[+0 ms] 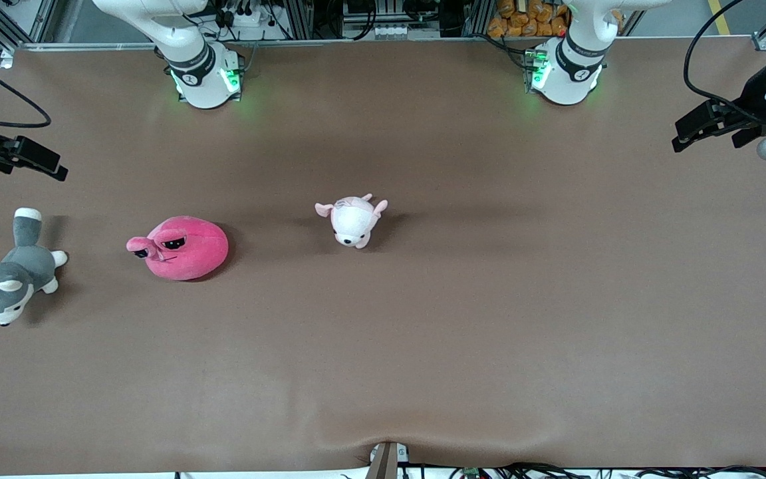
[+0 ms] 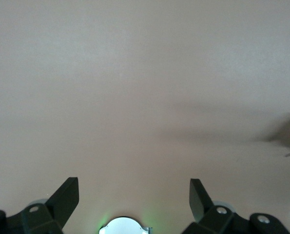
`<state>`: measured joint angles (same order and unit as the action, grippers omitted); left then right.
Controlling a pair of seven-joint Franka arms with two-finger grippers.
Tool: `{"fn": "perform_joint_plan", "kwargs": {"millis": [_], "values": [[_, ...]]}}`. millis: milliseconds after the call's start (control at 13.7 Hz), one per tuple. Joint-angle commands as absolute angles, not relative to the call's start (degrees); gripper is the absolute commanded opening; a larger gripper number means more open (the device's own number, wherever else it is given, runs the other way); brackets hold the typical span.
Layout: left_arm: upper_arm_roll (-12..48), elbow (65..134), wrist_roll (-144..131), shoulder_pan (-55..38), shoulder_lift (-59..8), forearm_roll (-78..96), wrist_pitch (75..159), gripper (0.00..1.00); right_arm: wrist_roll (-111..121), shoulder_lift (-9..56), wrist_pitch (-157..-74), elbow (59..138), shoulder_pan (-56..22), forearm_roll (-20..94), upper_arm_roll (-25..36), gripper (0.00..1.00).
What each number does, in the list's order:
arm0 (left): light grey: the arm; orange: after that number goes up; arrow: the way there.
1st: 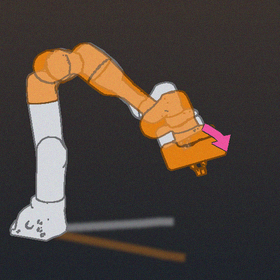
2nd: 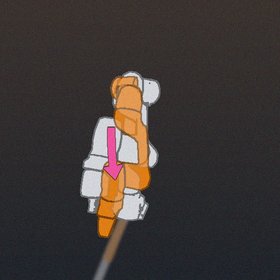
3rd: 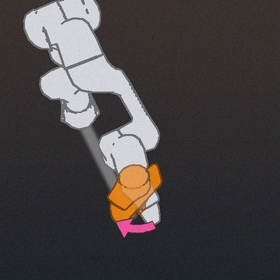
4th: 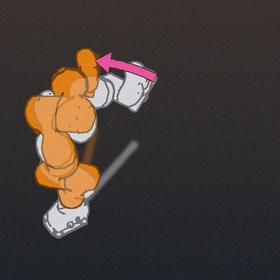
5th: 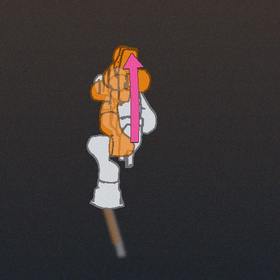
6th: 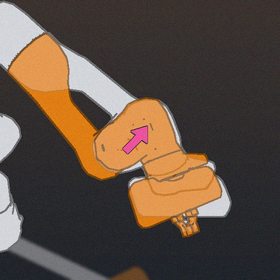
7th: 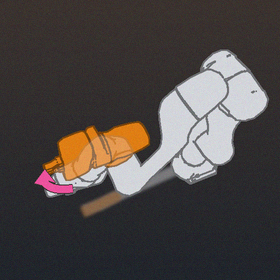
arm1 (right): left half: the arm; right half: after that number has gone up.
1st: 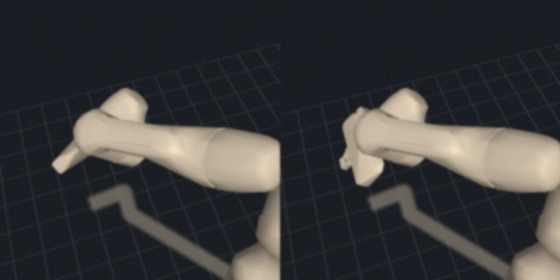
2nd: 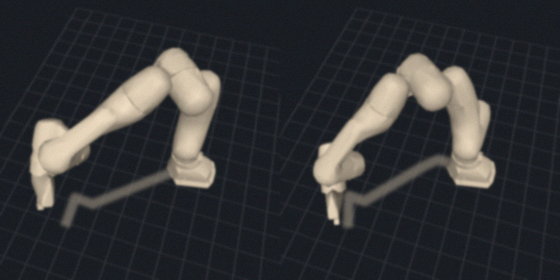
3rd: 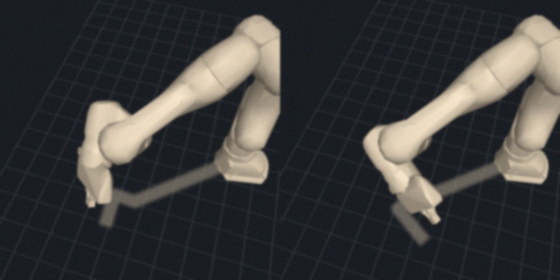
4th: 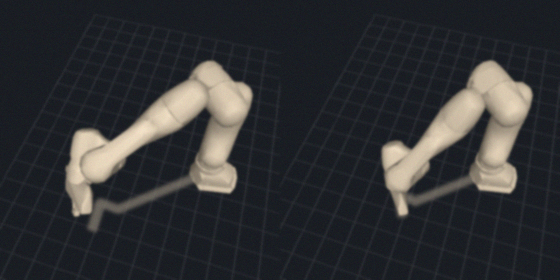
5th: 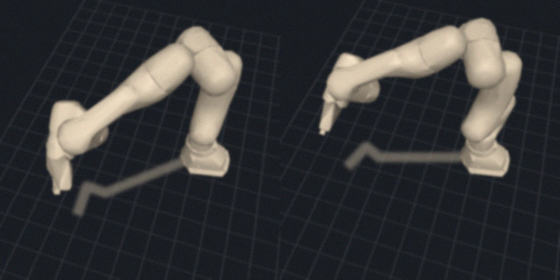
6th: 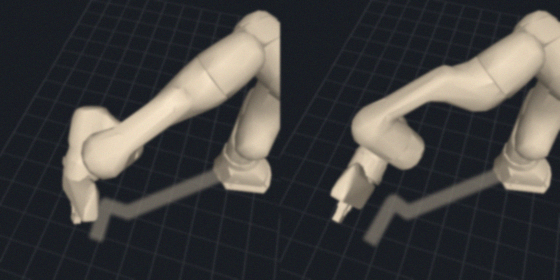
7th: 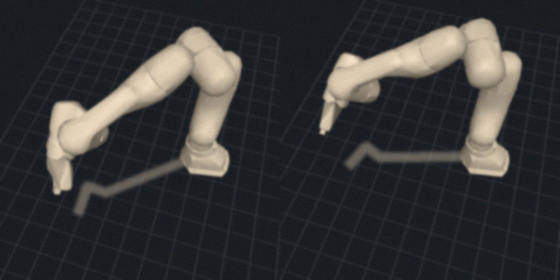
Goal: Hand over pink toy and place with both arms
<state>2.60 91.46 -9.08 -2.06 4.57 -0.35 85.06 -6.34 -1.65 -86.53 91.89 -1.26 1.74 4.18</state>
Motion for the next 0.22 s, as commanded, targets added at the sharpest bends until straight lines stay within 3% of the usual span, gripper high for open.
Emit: {"fn": "perform_joint_plan", "kwargs": {"millis": [0,146], "values": [[2.64,89.38,-9.84,-1.85,3.78,-0.62,82.89,1.0,-6.94,-1.06,-86.04,90.53,-1.76,0.88,4.13,1.0],[2.72,89.38,-13.86,-1.76,3.87,-0.35,81.22,1.0,-7.03,-1.05,-85.96,90.53,-1.76,0.88,4.13,1.0]]}}
